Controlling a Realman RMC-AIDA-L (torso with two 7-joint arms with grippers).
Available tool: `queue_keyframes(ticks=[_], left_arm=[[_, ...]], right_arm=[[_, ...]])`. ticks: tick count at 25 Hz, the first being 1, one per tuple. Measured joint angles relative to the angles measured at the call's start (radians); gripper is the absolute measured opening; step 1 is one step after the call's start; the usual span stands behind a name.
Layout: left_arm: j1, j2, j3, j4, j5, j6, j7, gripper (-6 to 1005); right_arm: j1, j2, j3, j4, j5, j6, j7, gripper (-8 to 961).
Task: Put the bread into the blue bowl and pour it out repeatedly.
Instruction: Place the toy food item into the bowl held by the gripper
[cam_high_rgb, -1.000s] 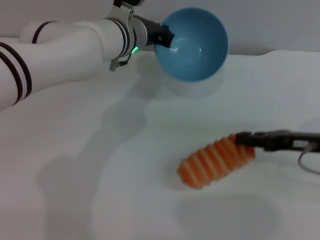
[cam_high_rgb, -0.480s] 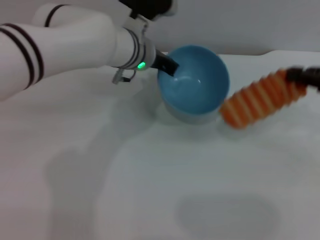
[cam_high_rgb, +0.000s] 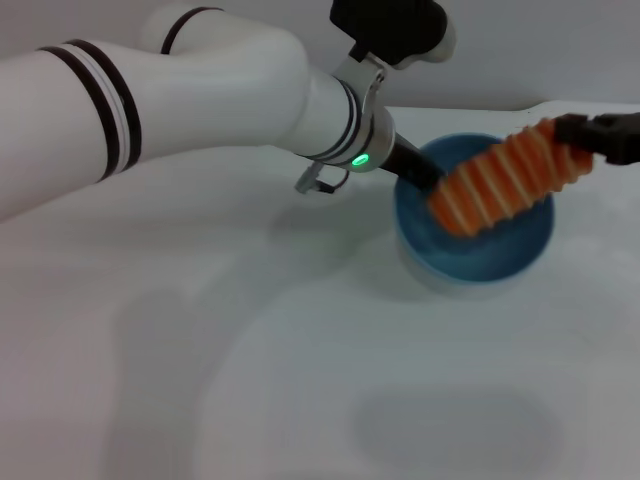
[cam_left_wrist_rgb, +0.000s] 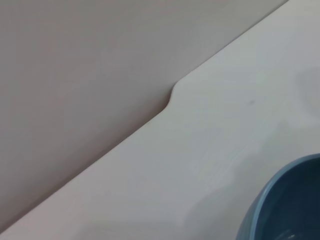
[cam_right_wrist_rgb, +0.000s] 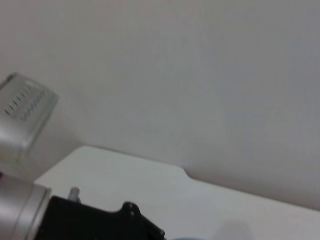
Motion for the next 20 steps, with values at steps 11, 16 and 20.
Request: queue_keyframes(ticks=[11,16,20], left_arm=[[0.006,0.0,0.003,-0.009,-0.033,-0.039,0.008,-1],[0.009,0.002,0.003,-0.011,-0.033,-0.045,0.008,-1],[0.017,0.003,0.003,-0.013,-0.033,-0.049,0.008,-2]], right_arm=[[-0.007,0.001,-0.076,0.068,0.02,0.084,-0.005,143],[-0.038,0.004,-0.075,0.099,0.165,0.1,-0.137,224],[-0.041,0.002,-0.078,0.108,0.181,0.101,-0.152,304]])
